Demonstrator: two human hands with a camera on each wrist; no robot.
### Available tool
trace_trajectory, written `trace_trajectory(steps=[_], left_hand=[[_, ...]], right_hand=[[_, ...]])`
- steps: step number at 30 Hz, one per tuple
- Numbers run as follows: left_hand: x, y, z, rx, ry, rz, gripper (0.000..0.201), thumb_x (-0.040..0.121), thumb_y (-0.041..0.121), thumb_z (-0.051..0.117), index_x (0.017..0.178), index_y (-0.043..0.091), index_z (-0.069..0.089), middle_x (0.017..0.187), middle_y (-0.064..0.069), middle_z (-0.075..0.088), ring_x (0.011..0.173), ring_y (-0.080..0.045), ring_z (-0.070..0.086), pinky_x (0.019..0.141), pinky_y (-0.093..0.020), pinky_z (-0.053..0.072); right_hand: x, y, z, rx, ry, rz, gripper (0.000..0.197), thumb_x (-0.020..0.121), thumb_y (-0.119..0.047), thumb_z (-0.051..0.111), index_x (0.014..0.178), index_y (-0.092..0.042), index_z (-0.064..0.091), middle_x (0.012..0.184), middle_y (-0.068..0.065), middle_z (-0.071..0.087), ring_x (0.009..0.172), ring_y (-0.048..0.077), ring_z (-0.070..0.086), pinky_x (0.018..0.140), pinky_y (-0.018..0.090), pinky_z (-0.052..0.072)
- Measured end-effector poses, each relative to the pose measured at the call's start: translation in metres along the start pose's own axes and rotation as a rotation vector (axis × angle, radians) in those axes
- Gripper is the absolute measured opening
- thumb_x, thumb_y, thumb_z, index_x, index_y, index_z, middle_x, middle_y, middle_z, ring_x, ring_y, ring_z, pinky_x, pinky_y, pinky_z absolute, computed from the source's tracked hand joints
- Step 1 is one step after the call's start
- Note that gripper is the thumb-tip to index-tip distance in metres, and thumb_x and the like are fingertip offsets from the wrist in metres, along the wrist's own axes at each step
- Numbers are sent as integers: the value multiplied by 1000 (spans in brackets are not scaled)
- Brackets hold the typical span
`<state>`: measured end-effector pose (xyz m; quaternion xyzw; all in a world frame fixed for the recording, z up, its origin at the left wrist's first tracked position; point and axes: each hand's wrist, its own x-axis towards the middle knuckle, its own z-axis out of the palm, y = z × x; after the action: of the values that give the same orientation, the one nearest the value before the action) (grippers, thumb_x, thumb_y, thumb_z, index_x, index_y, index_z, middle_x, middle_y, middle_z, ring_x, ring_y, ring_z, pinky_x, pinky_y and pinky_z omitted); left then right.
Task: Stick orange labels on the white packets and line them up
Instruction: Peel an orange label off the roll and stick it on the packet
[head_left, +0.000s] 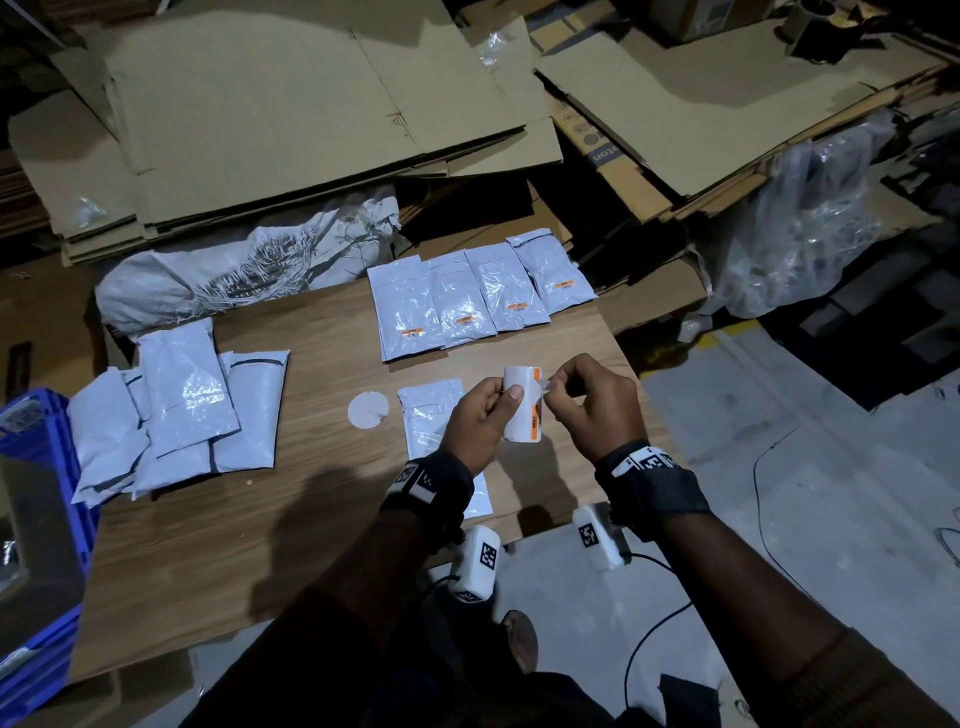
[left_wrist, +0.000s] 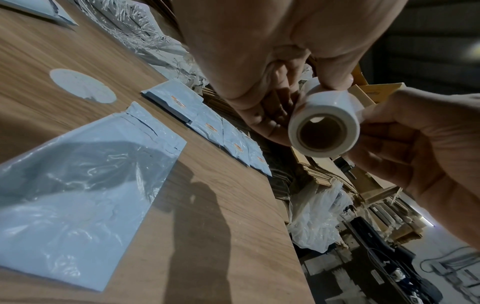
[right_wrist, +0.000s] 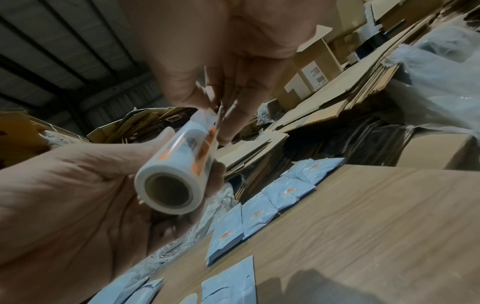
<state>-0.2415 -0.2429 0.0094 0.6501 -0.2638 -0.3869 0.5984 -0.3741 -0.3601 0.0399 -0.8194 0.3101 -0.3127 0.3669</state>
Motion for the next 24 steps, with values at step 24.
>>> trace_trajectory(steps=[24], left_hand=[[44,-64,38,309,-207,-31,44,93,33,59,130,10,59,115,-10,71,103,-29,67,76,-23,50]], right_hand=[[-21,58,-49,-110,118,161,10,89,-37,58,84,-28,59,64,-7,65,62,18,66,58,44,56]])
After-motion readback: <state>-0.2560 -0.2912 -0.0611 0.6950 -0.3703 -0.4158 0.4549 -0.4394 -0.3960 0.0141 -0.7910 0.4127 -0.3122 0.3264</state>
